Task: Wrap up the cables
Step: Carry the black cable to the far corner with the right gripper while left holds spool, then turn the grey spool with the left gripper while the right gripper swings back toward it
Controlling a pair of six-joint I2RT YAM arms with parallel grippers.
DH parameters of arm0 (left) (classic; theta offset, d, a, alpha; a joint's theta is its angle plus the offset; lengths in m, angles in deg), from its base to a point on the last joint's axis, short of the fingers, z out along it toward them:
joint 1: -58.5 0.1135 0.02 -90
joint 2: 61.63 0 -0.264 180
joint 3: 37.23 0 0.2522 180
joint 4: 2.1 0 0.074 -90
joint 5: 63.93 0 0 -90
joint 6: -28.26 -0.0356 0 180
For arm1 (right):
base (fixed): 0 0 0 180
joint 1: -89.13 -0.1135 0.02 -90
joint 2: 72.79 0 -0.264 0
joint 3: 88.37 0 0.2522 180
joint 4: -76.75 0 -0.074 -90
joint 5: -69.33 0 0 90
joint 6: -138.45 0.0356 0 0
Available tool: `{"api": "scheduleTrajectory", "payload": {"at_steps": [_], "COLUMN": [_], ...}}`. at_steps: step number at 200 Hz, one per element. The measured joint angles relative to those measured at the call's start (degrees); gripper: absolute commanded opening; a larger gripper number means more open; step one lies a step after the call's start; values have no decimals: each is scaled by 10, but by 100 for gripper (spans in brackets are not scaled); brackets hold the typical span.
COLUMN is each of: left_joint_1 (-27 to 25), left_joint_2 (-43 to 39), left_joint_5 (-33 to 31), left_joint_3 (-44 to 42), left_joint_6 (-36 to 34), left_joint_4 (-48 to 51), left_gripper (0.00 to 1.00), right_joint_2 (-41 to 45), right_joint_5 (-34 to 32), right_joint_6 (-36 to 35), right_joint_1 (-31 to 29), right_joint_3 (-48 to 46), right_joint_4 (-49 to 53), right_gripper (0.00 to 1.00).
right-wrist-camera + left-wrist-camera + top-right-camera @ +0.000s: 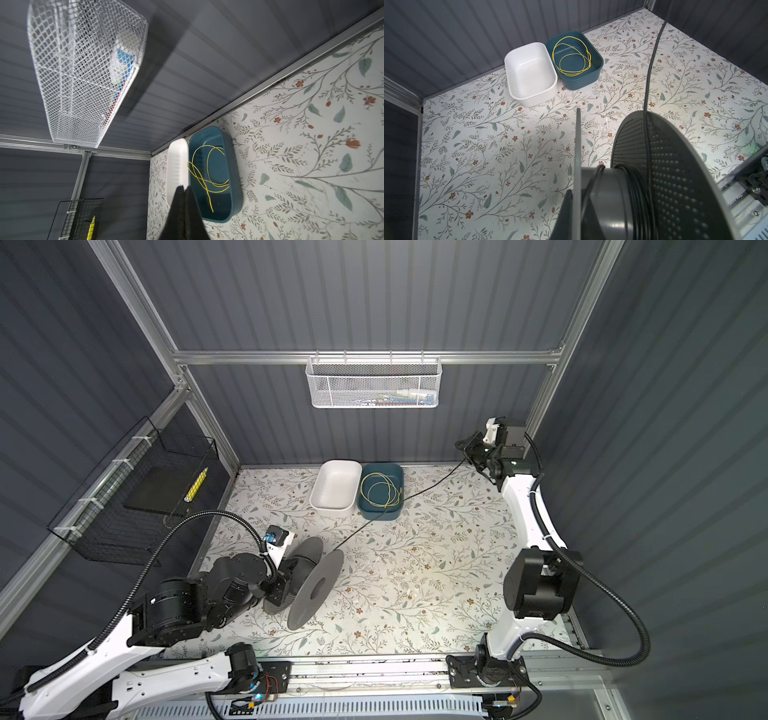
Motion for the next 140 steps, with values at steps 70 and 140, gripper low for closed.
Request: {"api": "scheduleTrajectory", "payload": {"at_steps": [70,140], "left_joint_1": [0,0], "left_joint_2": [34,83], "left_joint_5": [47,38], "left_joint_3": [62,172], "left_joint_6": [-28,-53], "left_joint_4": [-50,-128], "left_gripper": [0,0], "right_joint_2": [4,56], "right_joint_5": [-45,-134], "right_joint_6": [-22,-41], "right_joint_1": [-30,-135], "right_joint_3": [-145,-358], "right_joint_4": [-24,-86], "right_gripper": [0,0]}}
